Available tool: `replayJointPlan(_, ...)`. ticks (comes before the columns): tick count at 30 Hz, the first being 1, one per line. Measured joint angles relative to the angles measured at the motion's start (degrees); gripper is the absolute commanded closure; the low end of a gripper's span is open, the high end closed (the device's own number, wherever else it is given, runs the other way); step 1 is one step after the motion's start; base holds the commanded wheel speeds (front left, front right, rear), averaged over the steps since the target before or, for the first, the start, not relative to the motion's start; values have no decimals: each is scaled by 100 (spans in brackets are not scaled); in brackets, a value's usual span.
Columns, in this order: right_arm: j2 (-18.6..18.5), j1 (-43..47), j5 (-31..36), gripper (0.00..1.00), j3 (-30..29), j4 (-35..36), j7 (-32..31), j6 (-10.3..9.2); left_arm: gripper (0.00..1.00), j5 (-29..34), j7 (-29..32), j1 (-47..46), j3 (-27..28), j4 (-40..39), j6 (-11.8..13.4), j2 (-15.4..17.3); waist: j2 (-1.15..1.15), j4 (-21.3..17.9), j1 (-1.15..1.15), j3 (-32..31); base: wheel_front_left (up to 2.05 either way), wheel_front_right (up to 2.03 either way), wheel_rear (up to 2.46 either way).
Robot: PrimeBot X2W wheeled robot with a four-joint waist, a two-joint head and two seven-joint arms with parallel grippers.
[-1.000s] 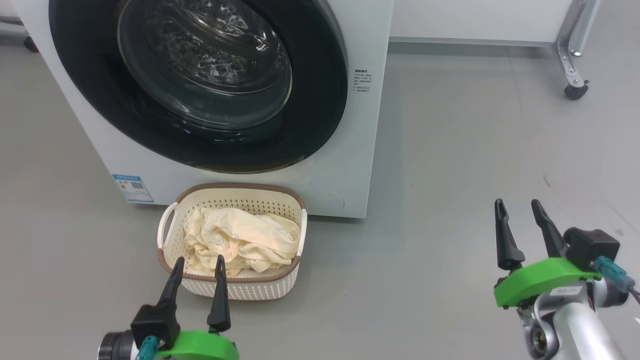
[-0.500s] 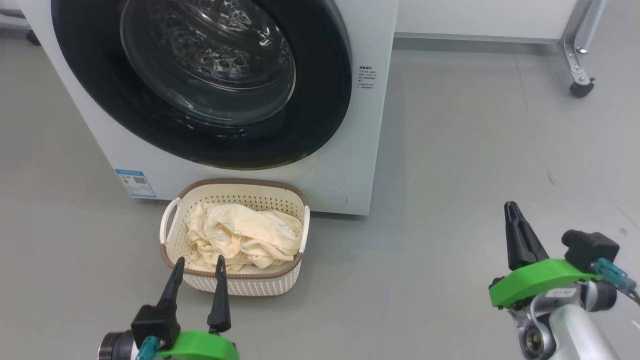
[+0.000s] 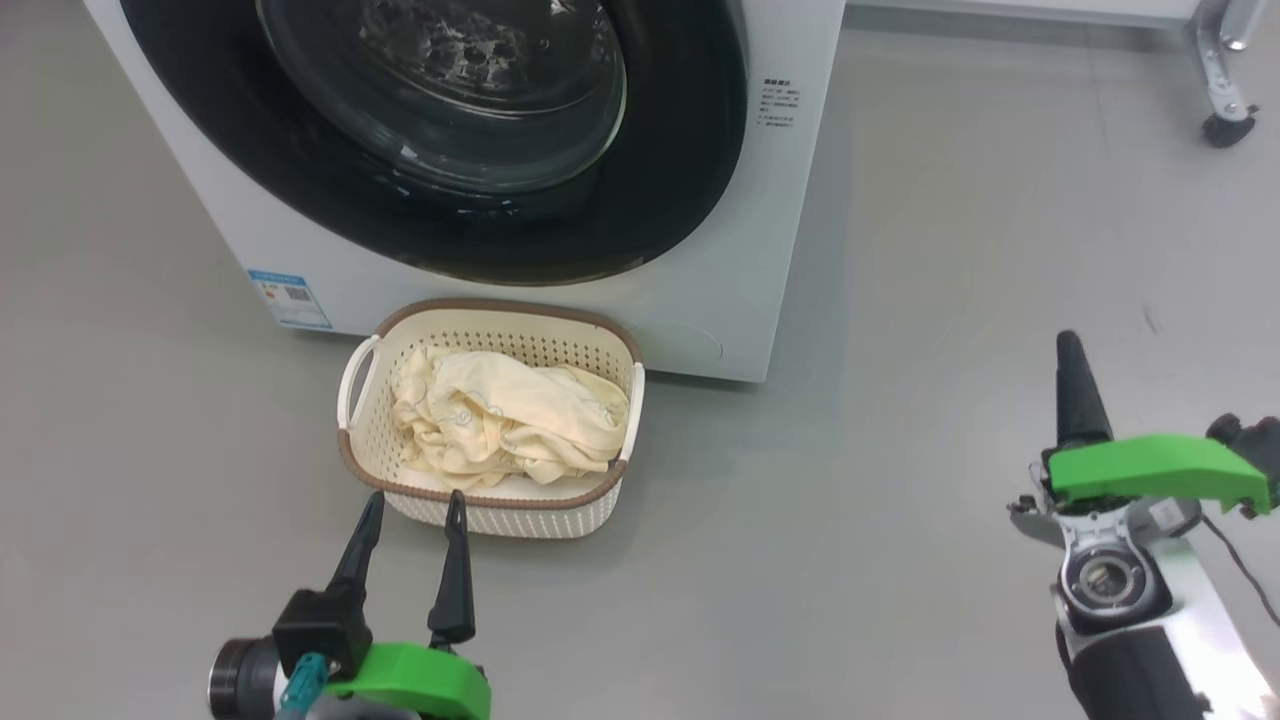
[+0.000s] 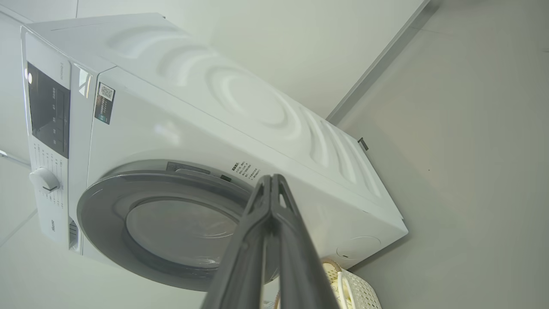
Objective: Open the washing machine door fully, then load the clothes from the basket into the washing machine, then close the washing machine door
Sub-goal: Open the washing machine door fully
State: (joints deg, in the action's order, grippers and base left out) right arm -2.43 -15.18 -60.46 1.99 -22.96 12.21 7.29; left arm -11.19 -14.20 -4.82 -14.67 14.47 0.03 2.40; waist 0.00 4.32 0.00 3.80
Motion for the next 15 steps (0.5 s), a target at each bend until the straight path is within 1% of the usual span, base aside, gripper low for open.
replayJointPlan(3,-1,-255,-412,100,-207,56,-165,0,0,-13,0,-142,-45,-36,-1,-1,0,84,0,172,0,0,0)
replayJointPlan(6,-26,-414,-512,100,-318,68,-322,0,0,-48,0,-221,-76,-54,-1,-1,0,141,0,296,0,0,0)
replayJointPlan(11,-319,-982,-632,100,-419,45,-773,0,0,-49,0,-397,-222,-57,-4,-2,0,297,0,615,0,0,0)
replayJointPlan(15,-536,-1592,-776,100,-530,-123,-1148,0,0,-126,0,-573,-318,-79,-4,-2,0,440,0,872,0,0,0)
